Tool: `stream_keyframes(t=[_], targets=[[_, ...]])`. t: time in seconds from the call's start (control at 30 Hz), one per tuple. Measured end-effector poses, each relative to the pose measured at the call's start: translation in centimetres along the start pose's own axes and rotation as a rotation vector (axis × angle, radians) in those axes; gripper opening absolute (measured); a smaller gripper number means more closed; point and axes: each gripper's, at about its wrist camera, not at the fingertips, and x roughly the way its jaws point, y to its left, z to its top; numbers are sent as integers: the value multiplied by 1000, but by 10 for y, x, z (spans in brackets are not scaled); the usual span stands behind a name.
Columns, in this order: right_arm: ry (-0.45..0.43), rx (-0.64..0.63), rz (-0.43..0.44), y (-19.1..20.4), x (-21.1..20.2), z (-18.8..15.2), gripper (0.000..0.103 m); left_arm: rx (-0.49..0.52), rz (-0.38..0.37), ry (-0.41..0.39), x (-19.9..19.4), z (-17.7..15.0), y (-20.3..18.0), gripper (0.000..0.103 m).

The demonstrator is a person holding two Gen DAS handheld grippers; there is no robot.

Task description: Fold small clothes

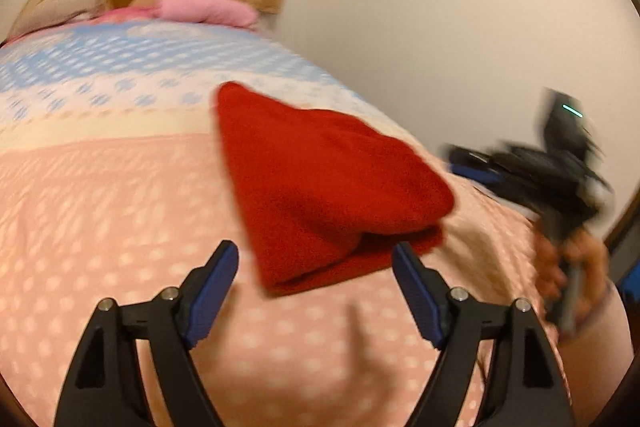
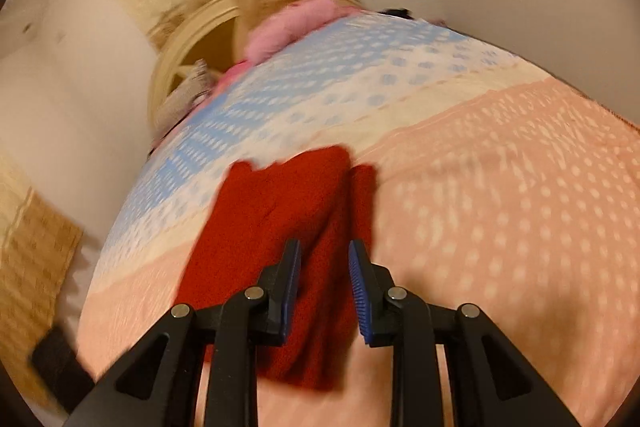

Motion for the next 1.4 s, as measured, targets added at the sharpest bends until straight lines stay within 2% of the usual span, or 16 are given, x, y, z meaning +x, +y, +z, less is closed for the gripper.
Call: stream_keyframes(t=[0.1,0.2,0.27,0.37,0.4,0.53,0.63,0.7,0.77,0.83,0.87,0.93,1.07,1.2,1.27,1.4], targets=[[-21,-97,12,32,-18,-23,26,-40,74,-2,2,6,7,82],[-10,-205,-18,58,-14,-42,26,-19,157,48,16,15,7,82],[26,-242,-63,64,0,-54,26,-6,172,96,19,12,4,82],[47,-278,-141,62,12,-66,26,29,148,96,16,3,-4,85],[49,-284,-158,60,14,-68,26,48,162,97,16,-3,-5,88],[80,-264,-177,50,22,-77,26,132,186,130,28,-9,-23,89],[67,-243,-159,47,20,-75,26,201,292,123,44,-7,-28,89],[64,-234,-146,47,22,-71,27,176,310,161,56,-2,-21,88],[87,-247,-160,47,31,-71,31,133,279,168,59,1,-14,73],[102,-261,-162,47,39,-73,31,133,222,176,60,1,-15,30],[104,-271,-163,49,42,-74,27,143,196,170,59,1,-18,28],[110,-290,-168,51,42,-75,5,175,212,149,53,2,-24,24],[69,-291,-254,44,28,-71,5,218,181,119,36,7,-27,24],[113,-211,-211,22,24,-76,5,242,185,167,46,-4,-23,24],[109,-206,-206,19,25,-80,5,204,182,192,52,-9,-15,26],[86,-220,-225,22,23,-84,6,175,213,183,38,-6,-7,50]])
